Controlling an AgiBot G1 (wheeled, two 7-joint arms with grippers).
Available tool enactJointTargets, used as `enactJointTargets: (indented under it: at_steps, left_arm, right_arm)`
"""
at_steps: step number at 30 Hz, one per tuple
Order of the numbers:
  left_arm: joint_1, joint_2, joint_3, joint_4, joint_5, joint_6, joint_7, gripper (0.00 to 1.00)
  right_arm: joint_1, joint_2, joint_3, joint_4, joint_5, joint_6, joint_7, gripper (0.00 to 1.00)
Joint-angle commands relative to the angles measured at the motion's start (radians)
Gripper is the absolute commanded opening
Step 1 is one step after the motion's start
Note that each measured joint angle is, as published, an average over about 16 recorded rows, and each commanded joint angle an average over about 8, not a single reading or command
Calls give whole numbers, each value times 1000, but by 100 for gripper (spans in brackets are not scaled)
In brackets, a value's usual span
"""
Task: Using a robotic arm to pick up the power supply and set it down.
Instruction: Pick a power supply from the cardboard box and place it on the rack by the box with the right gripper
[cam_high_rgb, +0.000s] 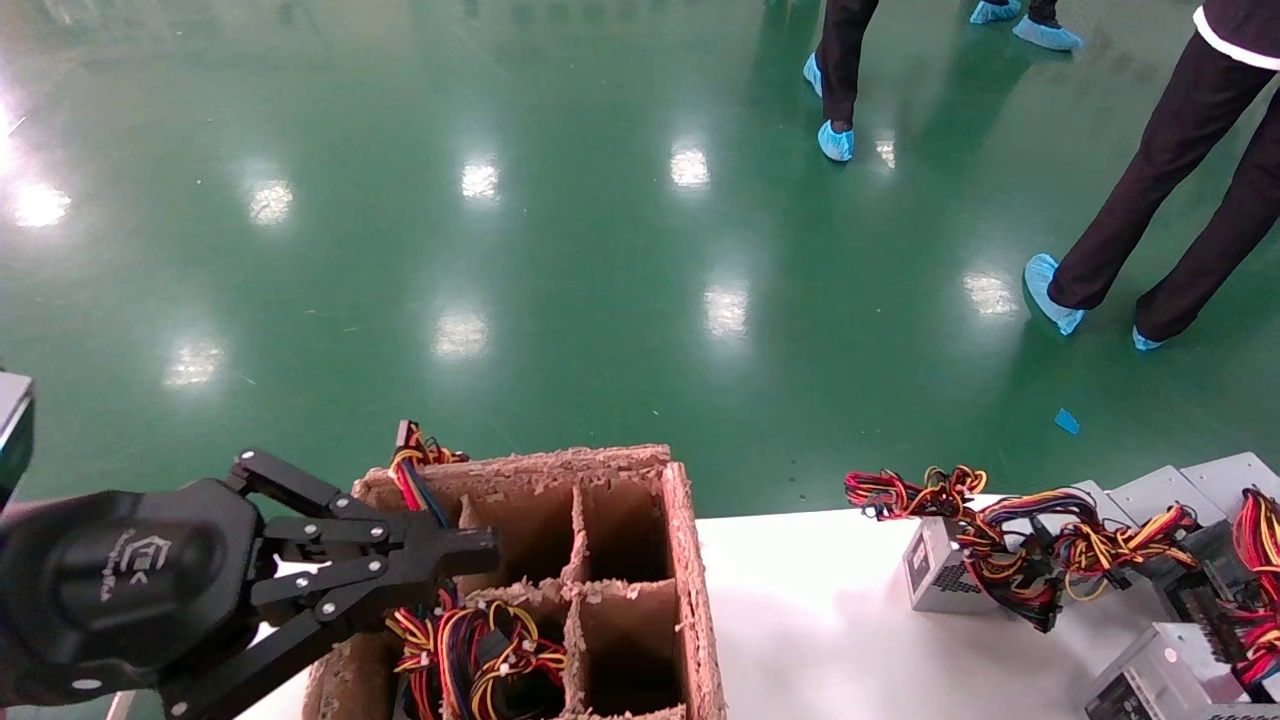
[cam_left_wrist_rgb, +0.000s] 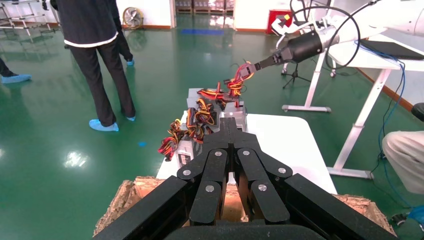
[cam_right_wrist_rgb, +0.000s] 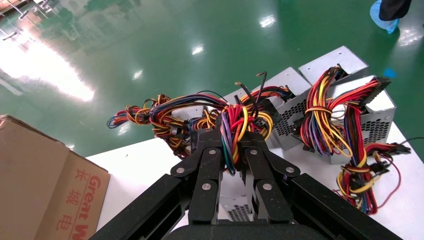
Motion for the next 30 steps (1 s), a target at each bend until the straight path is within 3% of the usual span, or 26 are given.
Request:
enactJointTargets:
  at_steps: [1, 30]
  left_arm:
    - [0, 0, 0, 0, 0, 0, 0, 0]
    - [0, 0, 0, 0, 0, 0, 0, 0]
  right_arm:
    - [15, 3, -19, -3, -5, 9, -1, 0]
    - [210, 45, -165, -180, -14, 23, -97, 0]
